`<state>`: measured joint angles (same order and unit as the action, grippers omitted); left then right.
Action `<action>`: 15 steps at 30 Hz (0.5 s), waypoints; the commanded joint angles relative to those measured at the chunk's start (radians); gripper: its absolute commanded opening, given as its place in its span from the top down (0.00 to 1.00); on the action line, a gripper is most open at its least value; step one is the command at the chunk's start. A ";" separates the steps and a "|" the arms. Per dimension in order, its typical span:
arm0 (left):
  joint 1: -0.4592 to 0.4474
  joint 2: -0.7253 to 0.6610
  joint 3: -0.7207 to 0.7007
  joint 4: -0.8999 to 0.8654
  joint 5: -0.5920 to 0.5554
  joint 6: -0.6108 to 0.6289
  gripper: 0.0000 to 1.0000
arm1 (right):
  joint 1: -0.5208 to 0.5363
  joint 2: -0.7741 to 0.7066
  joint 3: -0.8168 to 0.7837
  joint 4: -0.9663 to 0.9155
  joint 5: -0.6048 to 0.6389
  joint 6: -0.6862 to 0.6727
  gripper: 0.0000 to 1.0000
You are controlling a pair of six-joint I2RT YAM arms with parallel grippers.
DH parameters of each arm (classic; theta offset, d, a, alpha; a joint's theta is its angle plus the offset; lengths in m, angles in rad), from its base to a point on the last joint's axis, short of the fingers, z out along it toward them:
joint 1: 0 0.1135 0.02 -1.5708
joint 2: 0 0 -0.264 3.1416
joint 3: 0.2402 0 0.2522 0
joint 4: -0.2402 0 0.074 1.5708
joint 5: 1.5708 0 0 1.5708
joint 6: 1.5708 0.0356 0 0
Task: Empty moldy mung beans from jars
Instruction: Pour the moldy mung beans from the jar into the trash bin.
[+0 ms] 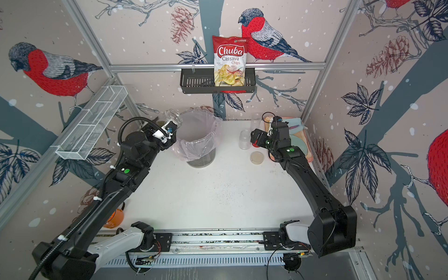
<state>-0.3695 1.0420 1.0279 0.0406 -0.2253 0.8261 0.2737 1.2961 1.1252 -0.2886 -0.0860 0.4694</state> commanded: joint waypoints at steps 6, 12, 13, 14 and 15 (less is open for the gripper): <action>0.004 0.017 0.057 0.043 -0.023 0.060 1.00 | -0.004 -0.001 -0.001 0.035 -0.023 0.002 0.01; 0.004 0.020 0.067 0.034 -0.025 0.123 1.00 | -0.003 0.003 0.000 0.044 -0.033 -0.009 0.01; 0.004 0.021 0.064 0.043 -0.036 0.138 1.00 | -0.003 0.005 0.002 0.041 -0.027 -0.016 0.01; 0.004 0.020 0.063 0.045 -0.043 0.152 1.00 | -0.004 0.006 0.005 0.034 -0.018 -0.022 0.01; 0.004 0.018 0.063 0.042 -0.043 0.167 1.00 | -0.004 0.008 0.005 0.033 -0.014 -0.024 0.01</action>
<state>-0.3695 1.0653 1.0801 0.0067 -0.2497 0.9314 0.2718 1.2991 1.1248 -0.2771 -0.1074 0.4675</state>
